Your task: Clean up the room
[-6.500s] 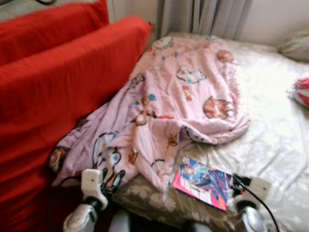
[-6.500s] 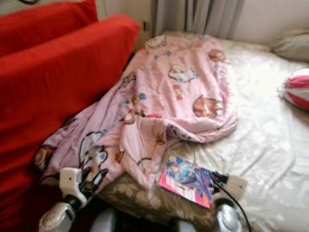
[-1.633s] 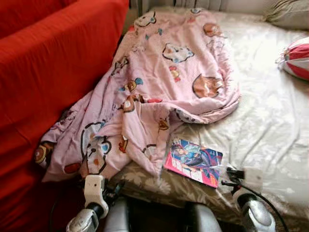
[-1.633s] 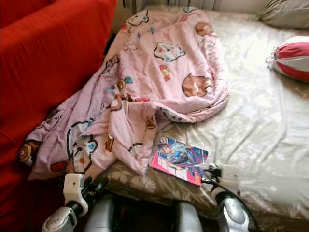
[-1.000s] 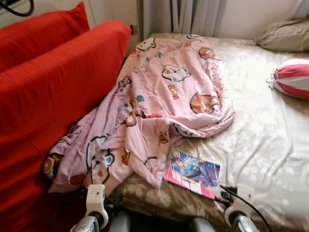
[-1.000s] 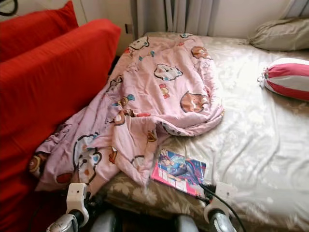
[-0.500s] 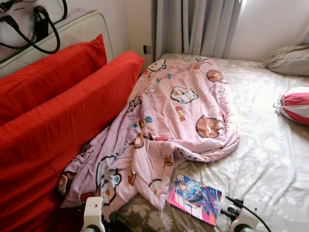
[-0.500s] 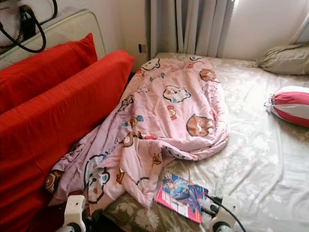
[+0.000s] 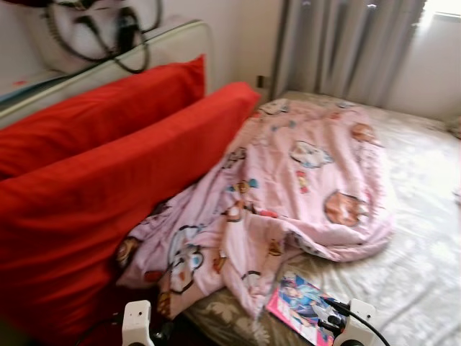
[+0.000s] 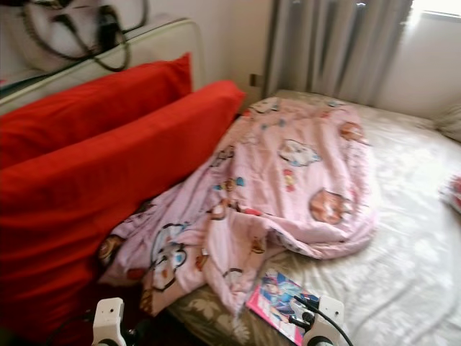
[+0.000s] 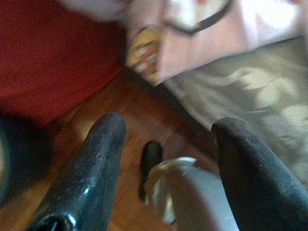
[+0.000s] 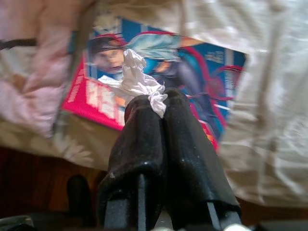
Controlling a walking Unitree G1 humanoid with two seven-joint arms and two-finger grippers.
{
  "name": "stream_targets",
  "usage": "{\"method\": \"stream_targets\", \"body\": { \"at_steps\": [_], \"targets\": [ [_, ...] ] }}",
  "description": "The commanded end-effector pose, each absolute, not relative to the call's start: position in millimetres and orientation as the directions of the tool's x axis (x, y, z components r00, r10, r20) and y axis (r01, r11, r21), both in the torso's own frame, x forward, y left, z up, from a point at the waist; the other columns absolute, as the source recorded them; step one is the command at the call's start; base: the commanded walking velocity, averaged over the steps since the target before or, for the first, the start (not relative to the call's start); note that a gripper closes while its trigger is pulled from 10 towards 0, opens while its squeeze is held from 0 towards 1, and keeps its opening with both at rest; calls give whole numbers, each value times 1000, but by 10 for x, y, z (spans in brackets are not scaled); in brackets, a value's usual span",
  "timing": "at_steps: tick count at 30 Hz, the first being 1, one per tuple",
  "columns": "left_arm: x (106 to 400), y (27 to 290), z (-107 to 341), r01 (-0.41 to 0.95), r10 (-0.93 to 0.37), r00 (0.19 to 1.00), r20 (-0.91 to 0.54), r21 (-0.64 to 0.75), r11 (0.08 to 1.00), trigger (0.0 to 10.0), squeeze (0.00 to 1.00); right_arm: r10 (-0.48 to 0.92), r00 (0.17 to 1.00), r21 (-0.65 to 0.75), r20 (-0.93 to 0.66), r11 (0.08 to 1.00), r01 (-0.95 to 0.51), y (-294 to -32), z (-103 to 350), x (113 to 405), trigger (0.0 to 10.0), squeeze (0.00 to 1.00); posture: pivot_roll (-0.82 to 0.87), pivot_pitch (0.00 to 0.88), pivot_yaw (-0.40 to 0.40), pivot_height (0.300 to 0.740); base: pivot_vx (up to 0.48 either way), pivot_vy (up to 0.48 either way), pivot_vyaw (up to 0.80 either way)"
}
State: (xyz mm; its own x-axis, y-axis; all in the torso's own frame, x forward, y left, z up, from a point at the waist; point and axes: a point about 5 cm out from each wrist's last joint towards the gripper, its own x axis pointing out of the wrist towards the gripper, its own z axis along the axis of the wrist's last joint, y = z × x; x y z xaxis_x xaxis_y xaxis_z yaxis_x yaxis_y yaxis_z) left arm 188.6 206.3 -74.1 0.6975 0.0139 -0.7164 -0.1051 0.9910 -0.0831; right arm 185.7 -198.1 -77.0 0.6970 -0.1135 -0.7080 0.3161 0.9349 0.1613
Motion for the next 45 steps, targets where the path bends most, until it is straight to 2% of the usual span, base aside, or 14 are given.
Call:
{"method": "stream_targets", "body": {
  "at_steps": [1,22,33,45],
  "targets": [
    [1849,2072,-766,-119,23,677,-736,-79,990,10000,0,-122,685,153,-718,933,326,-2005,-785,1825,10000,0,77,37,-17,740,0,0,794],
    [1833,2196,-749,-136,34,675,-737,-80,987,10000,0,-105,675,131,-730,948,289,-2030,-797,1799,10000,0,82,64,-38,740,0,0,792],
    [1668,2050,-845,-145,22,660,-751,-100,984,10000,0,-110,671,124,-733,949,290,-2052,-800,1785,10000,0,80,65,-45,740,0,0,759],
    [1676,1957,-857,-156,16,661,-750,-117,981,10000,0,-111,660,142,-743,937,319,-2058,-816,1756,10000,0,84,64,-44,740,0,90,0]
  ]
}}
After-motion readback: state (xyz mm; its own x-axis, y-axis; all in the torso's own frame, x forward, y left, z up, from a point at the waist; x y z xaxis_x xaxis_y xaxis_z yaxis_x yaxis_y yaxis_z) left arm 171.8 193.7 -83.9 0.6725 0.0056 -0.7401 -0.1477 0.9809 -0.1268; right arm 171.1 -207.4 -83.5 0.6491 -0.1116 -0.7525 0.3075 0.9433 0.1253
